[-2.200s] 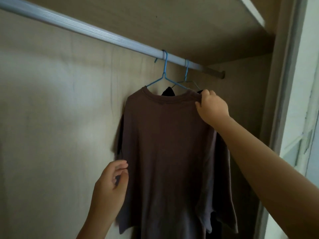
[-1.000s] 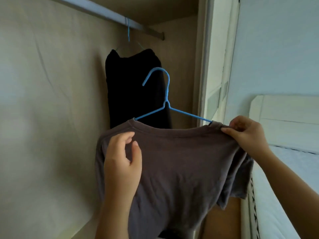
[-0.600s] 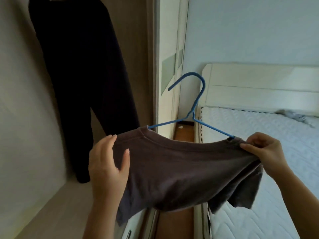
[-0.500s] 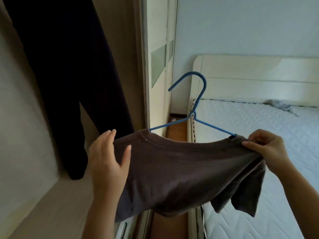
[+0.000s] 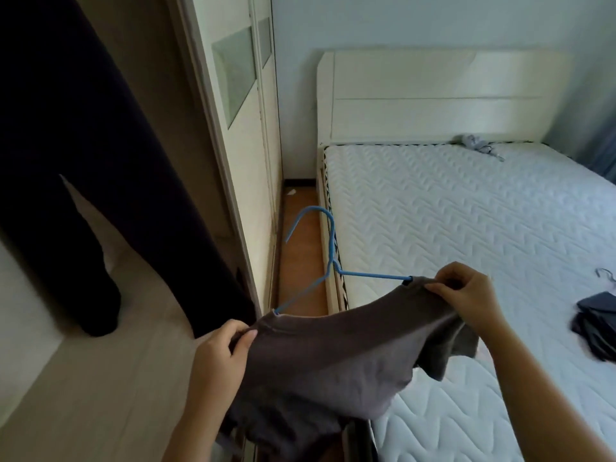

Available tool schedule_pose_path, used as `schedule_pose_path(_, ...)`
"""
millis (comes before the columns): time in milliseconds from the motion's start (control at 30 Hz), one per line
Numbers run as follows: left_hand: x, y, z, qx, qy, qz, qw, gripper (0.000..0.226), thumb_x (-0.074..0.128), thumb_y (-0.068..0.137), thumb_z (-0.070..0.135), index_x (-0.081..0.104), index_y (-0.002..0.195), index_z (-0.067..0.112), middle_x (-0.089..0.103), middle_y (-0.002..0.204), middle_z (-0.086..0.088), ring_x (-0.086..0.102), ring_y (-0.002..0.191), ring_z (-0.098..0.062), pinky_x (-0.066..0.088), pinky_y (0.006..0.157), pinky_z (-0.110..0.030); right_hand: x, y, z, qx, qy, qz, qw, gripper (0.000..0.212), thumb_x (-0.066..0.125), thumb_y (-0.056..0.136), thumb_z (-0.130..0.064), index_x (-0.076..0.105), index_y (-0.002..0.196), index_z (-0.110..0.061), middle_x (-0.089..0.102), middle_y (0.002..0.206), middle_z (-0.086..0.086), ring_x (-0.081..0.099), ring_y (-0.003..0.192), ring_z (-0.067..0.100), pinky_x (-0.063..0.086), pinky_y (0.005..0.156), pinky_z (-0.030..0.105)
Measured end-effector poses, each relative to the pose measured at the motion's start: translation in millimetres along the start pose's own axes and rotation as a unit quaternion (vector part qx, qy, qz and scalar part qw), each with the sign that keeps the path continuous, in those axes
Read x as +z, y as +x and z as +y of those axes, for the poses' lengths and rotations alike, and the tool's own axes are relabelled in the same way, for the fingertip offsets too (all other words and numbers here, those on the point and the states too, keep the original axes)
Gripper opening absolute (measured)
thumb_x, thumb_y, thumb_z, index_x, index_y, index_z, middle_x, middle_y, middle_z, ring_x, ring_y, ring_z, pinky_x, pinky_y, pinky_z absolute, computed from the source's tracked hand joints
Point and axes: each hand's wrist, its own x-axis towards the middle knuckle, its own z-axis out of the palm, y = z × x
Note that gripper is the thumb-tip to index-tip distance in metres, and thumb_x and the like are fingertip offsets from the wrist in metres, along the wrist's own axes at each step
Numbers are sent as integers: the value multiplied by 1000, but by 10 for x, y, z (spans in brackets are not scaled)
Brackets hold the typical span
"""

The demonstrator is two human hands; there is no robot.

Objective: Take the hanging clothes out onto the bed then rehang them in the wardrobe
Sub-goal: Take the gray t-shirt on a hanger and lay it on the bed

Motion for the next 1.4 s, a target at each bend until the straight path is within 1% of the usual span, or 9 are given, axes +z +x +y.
schedule_pose_path(133,130,-237,11,6,37,5,999,6,61,84,12,63,80,9,66,74,-3,61,73,-24,43,61,-29,-42,-639,220,67,-42,53,995,31,73,72,-7,54,58,-27,63,59,-12,58,65,7,42,59,11)
schedule_pose_path(233,265,-405,121,63,50,-32,996,8,61,84,12,63,80,5,61,71,-2,56,69,-23,34,56,-26,-238,-1257,321,111,-74,109,985,28,72,73,-9,53,61,-26,58,65,-6,56,74,25,40,69,28)
schedule_pose_path(500,602,-1169,469,241,42,-190,951,9,63,83,16,64,80,8,69,78,-8,61,75,-30,32,63,-26,-802,-3510,644,260,-69,255,929,32,73,72,-4,55,53,-22,55,52,-4,53,56,-7,37,52,8)
schedule_pose_path(600,729,-1622,552,254,26,-247,935,10,62,84,18,64,83,8,69,81,-8,62,79,-31,33,64,-27,-981,-4270,641,302,-73,288,906,33,74,72,-3,53,53,-19,55,51,-5,52,53,-4,36,50,10)
schedule_pose_path(700,886,-2133,700,281,3,-299,912,13,61,85,21,65,87,9,70,84,-9,62,83,-30,31,65,-26,-1263,-4953,657,322,-74,336,882,22,74,72,-7,59,70,-22,62,60,-15,53,57,-3,37,51,10)
schedule_pose_path(900,1086,-3007,1064,290,-20,-369,883,12,62,84,20,65,84,8,69,85,-10,60,86,-29,35,68,-28,-1784,-5895,658,330,-86,379,861,15,74,73,-8,61,68,-4,60,66,11,53,61,2,39,52,9)
schedule_pose_path(1033,1222,-3679,1406,307,-21,-393,867,8,61,84,20,64,82,13,66,80,-5,60,83,-26,36,69,-28,-2199,-6543,738,340,-82,418,838,19,75,72,-8,59,63,-12,60,60,0,54,61,-1,38,52,7)
schedule_pose_path(1200,1474,-4593,1859,358,-22,-463,811,9,63,83,24,62,78,17,61,72,3,57,76,-19,38,69,-28,-2891,-7603,694,356,-81,451,814,20,76,71,-12,60,69,-23,63,63,-18,54,60,0,39,52,6)
schedule_pose_path(1400,1851,-5443,2267,440,19,-505,742,14,57,86,31,60,81,19,64,78,2,58,77,-18,45,71,-32,-3595,-8395,824,368,-78,514,771,22,77,71,-12,62,64,-26,63,60,-15,55,56,1,39,49,6)
